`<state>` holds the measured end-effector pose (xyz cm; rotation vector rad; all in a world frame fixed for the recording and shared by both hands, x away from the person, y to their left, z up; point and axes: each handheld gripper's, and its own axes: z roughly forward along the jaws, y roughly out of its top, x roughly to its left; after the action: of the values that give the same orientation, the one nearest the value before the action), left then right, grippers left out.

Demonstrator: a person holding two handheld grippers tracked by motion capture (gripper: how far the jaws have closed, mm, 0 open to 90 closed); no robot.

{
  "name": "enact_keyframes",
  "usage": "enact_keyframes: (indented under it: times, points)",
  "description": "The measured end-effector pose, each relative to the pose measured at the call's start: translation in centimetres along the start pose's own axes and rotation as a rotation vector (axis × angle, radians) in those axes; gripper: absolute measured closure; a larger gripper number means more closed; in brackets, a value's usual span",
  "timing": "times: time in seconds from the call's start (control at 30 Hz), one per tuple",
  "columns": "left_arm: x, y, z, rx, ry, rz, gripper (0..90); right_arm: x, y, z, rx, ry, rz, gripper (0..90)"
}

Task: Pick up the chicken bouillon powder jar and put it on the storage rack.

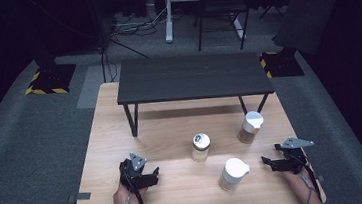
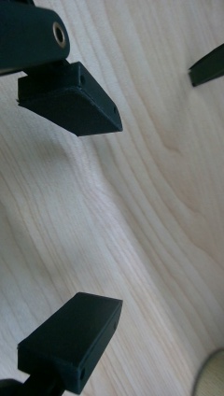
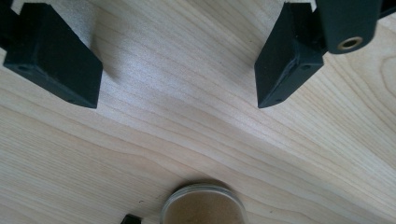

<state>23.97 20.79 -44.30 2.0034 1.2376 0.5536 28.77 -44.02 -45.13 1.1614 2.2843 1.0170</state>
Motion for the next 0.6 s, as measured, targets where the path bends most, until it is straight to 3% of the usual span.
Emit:
enact_keyframes:
  times: [0.23, 0.6]
  points:
    - [-0.3, -0.5, -1.7, -0.119, -0.015, -0.032, 14.5, 0.0, 0.0, 0.0, 0.0, -0.001, -0.001, 14.7]
    - [-1.5, -0.6, -3.8, -0.272, -0.02, 0.001, 14.6, 0.5, -0.2, -0.1, -0.01, -0.014, -0.028, 14.8]
